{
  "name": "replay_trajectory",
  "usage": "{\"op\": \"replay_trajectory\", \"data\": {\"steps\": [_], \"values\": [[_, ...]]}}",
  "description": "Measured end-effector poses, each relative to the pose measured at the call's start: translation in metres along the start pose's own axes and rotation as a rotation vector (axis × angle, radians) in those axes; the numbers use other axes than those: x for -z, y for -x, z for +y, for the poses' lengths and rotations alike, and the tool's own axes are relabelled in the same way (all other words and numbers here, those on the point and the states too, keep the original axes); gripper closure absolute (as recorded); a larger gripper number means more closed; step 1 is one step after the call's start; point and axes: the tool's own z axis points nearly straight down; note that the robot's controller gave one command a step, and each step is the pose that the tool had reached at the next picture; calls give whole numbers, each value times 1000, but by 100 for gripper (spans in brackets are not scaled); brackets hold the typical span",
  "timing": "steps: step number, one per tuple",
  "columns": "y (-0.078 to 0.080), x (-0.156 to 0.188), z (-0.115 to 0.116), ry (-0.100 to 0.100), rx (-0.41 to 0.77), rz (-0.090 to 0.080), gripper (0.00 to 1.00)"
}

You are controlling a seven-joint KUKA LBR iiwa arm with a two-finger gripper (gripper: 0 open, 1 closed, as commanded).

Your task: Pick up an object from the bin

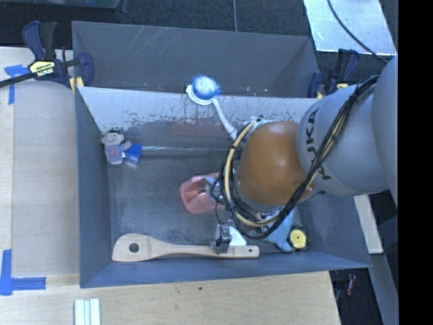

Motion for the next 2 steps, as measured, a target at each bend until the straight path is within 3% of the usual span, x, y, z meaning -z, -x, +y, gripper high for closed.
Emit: {"op": "replay_trajectory", "data": {"steps": [1,2], "values": [[20,-1,145,-18,-10,-30,100],[20,-1,157,-9,5,-36,100]]}}
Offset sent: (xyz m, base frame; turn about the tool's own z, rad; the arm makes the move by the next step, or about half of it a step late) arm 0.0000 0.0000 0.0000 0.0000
